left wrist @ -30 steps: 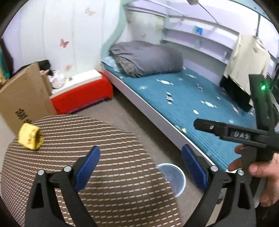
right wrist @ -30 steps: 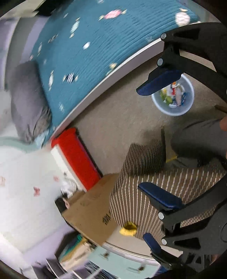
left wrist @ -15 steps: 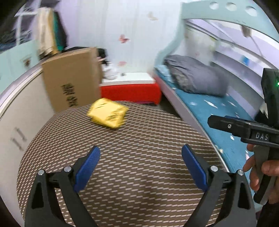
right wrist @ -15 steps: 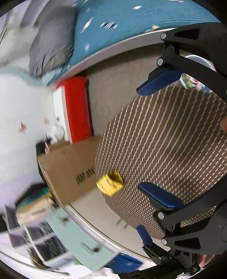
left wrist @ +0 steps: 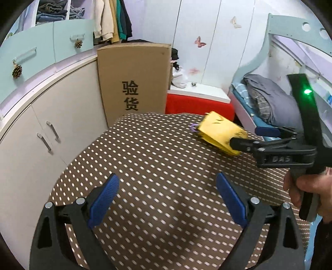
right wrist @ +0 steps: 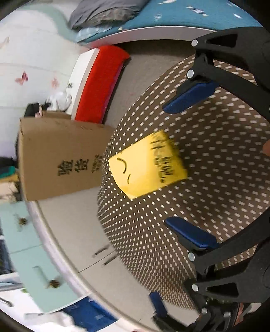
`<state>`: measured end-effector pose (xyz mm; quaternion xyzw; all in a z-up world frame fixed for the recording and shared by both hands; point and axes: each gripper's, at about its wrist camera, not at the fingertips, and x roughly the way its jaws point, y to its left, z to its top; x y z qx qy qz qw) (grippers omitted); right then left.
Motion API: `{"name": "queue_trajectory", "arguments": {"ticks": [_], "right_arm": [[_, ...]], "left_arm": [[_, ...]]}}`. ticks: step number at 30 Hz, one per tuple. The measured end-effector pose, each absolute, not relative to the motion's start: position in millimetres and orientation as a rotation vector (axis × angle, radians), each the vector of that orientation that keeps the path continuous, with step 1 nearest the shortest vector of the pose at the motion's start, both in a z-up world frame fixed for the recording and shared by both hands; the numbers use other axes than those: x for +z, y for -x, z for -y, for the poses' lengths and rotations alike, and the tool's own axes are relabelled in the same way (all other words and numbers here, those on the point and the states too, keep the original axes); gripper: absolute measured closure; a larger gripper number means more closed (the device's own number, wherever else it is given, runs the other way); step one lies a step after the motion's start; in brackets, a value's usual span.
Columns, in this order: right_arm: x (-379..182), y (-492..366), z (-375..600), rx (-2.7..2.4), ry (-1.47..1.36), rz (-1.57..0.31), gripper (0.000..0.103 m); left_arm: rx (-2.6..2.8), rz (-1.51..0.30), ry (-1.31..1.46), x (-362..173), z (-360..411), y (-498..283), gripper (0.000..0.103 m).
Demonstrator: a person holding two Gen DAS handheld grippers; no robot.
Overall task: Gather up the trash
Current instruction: 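Grasp the yellow bag with the right tool while the left tool grasps the paper tag with purple ring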
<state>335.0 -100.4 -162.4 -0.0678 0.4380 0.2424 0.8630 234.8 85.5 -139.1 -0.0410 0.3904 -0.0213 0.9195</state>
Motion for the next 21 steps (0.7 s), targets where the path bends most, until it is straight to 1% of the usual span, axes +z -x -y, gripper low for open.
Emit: {"name": "queue_trajectory", "arguments": {"ticks": [2, 3, 4, 5, 6, 7, 13, 15, 21], "right_arm": [[-169.8, -344.5, 91.5, 0.526, 0.174, -0.926, 0.006], [-174.0, -348.1, 86.7, 0.539, 0.195, -0.925, 0.008], [-176.8, -349.4, 84.2, 0.55, 0.21, -0.922, 0.019], [-179.6, -351.0, 82.9, 0.549, 0.222, -0.924, 0.027], [-184.4, -353.2, 82.8, 0.544, 0.227, -0.941, 0.048], [-187.1, -353.7, 84.2, 0.543, 0.221, -0.947, 0.053], [-184.8, -333.7, 116.9, 0.527, 0.095, -0.916, 0.061], [-181.9, -326.6, 135.1, 0.515, 0.013, -0.913, 0.061], [-175.2, -316.4, 167.6, 0.491, -0.109, -0.903, 0.061]], "left_arm": [[-0.038, -0.81, 0.074, -143.7, -91.6, -247.3, 0.011], [-0.037, -0.812, 0.072, -144.5, -91.0, -251.7, 0.011], [-0.039, -0.814, 0.068, -146.6, -92.0, -257.6, 0.011], [-0.043, -0.817, 0.065, -148.1, -92.1, -262.9, 0.011], [-0.05, -0.82, 0.058, -150.0, -91.2, -269.5, 0.011], [-0.054, -0.82, 0.053, -150.8, -89.5, -274.3, 0.011], [-0.111, -0.813, 0.006, -156.4, -73.4, -309.4, 0.011], [-0.144, -0.812, -0.027, -159.1, -62.8, -320.8, 0.011], [-0.228, -0.819, -0.182, -172.8, -25.1, -361.5, 0.011]]}}
